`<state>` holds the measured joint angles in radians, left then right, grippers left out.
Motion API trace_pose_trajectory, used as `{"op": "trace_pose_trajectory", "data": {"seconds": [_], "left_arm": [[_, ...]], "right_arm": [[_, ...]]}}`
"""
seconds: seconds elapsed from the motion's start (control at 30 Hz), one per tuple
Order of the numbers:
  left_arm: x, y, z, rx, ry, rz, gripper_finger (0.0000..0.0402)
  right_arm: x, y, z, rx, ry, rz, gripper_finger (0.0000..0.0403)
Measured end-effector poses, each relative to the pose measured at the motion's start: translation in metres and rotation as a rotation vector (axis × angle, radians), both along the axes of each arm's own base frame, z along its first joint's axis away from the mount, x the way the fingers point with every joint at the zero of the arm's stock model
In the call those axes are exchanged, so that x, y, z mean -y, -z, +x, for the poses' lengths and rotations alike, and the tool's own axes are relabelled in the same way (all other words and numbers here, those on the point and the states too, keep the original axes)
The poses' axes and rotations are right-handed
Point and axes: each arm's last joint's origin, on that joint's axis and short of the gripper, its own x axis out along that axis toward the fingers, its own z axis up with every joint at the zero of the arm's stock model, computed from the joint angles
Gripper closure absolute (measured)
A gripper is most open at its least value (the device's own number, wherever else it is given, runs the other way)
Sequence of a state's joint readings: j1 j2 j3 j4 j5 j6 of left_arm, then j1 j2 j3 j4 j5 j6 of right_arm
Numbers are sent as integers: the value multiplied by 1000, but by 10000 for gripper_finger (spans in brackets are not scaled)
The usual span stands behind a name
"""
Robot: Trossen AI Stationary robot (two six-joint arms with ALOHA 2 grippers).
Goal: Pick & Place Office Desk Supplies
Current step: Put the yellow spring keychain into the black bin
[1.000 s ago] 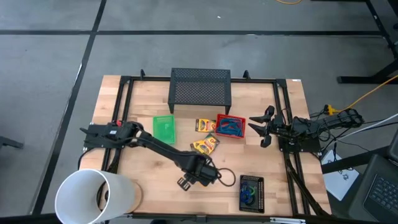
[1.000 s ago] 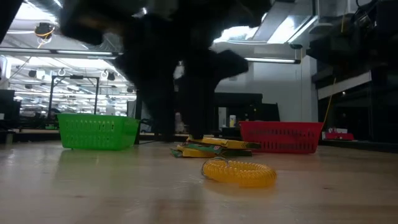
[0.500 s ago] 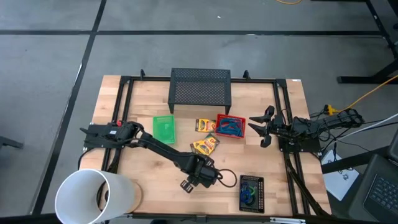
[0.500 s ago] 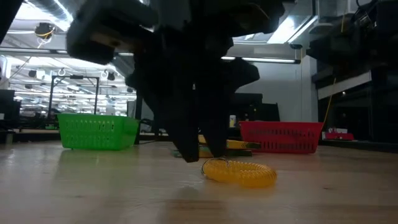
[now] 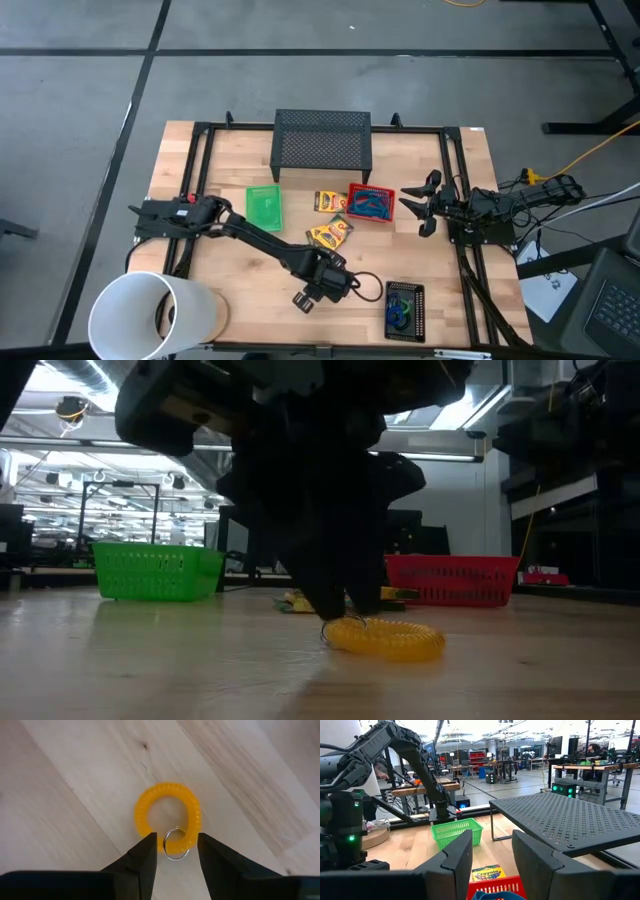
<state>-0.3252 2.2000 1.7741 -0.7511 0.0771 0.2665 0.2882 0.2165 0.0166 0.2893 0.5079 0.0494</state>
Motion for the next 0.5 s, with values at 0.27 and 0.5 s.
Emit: {"op": "trace_pose_trajectory", "data": {"seconds": [0.27,0.5], "left_arm": [[2,21,5,-27,19,15,285],[10,22,2,-17,94,42,326]], "right_arm": [[0,0,0,0,0,3,264],[0,0,0,1,0,2,264]]}}
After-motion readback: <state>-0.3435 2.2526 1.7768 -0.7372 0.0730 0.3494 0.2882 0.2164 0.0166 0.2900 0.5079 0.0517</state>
